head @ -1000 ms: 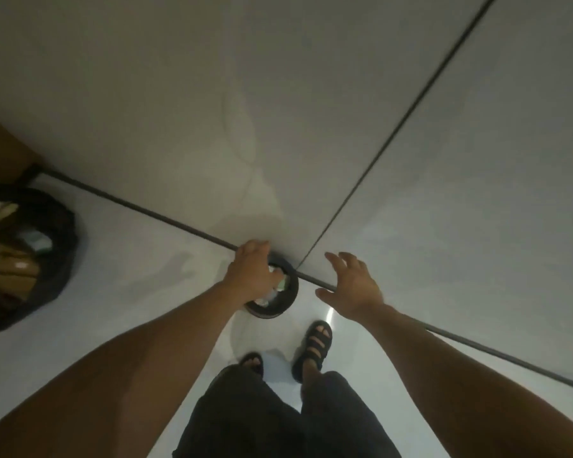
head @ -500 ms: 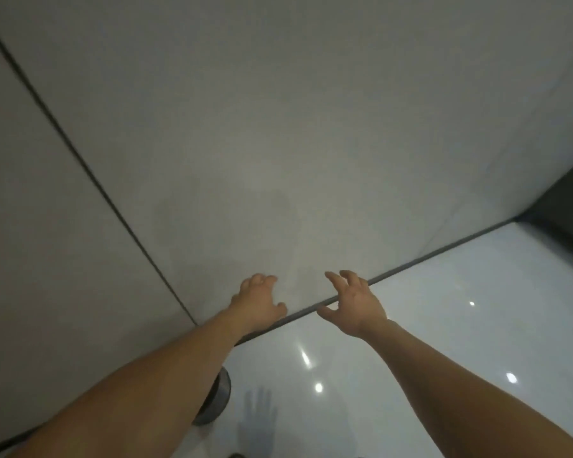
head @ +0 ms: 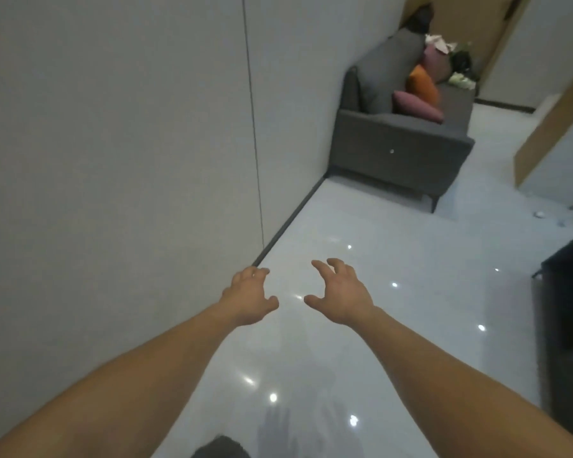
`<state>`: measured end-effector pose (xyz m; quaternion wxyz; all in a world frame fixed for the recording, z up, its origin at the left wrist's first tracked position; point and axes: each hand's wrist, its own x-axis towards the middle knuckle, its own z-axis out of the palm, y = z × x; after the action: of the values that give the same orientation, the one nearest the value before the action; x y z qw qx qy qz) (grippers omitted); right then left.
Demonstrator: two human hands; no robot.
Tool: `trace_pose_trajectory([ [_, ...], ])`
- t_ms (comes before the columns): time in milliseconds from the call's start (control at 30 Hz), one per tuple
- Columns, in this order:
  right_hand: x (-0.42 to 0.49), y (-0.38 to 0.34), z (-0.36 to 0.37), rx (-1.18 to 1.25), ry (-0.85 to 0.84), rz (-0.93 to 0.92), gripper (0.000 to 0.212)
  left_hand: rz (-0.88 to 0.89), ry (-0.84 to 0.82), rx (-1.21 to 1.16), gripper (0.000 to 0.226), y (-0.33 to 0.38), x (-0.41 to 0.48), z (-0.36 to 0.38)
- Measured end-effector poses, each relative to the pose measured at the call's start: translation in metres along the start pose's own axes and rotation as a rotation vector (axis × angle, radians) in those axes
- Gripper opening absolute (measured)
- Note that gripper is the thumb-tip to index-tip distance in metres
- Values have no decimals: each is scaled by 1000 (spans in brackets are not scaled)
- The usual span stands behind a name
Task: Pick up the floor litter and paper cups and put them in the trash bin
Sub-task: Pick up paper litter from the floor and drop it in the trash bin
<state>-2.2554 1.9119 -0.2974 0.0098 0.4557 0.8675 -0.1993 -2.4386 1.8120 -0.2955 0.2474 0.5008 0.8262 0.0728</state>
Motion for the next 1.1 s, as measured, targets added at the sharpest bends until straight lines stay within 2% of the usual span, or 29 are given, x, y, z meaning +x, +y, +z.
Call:
trace_pose_trajectory([
  [300,37,165,-43,97,39,322,79,256,-111,106,75,158,132,21],
  [500,83,262,-85,100,59,492,79,414,-177,88,75,268,242,33],
  [633,115,321,-122,137,137,592,78,503,-195,113,75,343,308,34],
  [867,152,446,-174,163,207,711,78,598,-247,182,74,481,389,58],
  [1100,190,578,-230,179,217,706,79,600,-261,178,74,616,449,88],
])
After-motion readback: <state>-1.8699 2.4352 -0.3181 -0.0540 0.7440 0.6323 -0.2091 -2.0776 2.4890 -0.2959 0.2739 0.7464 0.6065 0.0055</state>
